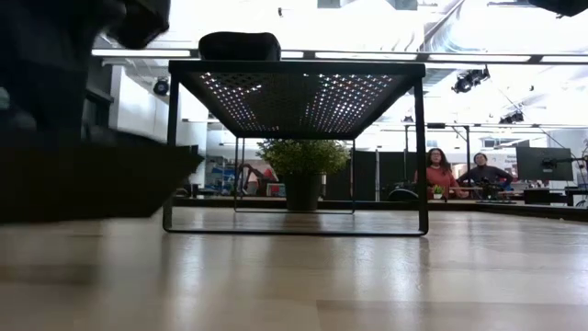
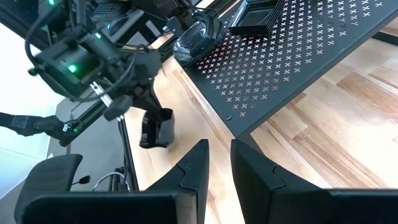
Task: Pick & Place Mini shaped plates
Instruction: Stack the distorted square plate on top of the distorted square plates on the shelf
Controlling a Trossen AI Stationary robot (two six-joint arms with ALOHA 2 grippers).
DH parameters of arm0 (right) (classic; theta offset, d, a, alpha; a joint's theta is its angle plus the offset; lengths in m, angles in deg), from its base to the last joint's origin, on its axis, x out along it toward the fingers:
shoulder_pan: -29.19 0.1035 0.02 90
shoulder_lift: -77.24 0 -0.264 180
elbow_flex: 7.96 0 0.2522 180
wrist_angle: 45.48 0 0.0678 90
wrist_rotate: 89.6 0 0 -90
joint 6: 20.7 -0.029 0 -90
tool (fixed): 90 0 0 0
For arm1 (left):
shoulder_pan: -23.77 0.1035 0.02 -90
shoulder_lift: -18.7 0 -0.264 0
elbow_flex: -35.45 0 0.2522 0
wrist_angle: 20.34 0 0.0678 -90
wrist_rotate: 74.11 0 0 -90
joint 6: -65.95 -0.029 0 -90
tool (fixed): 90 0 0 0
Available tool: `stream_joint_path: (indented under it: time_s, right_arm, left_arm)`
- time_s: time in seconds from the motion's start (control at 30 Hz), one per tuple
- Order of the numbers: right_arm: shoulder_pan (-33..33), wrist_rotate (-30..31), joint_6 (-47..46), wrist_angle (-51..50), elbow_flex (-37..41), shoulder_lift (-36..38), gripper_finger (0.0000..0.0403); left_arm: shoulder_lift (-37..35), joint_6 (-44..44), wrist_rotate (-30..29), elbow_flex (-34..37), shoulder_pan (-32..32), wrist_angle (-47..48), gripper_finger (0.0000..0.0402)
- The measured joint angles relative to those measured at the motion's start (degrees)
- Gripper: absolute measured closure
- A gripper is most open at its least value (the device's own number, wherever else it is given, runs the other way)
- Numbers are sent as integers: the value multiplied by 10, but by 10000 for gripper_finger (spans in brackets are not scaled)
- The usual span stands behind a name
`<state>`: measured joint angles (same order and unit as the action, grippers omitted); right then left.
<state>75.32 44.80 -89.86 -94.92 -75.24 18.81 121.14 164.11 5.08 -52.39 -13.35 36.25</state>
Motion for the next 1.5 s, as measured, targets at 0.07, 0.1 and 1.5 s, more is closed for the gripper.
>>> stream_joint_path:
  time_s: [0.07, 0.1, 1.5]
  right_arm:
    - [0, 0, 0, 0, 0, 0, 341]
    - [0, 0, 0, 0, 0, 0, 341]
    - [-1, -2, 1, 2, 0, 0, 341]
  left_arm:
    - [-13, -16, 8, 0, 0, 6, 402]
    - [-19, -24, 15, 0, 0, 9, 401]
    - [-199, -131, 6, 0, 0, 83, 401]
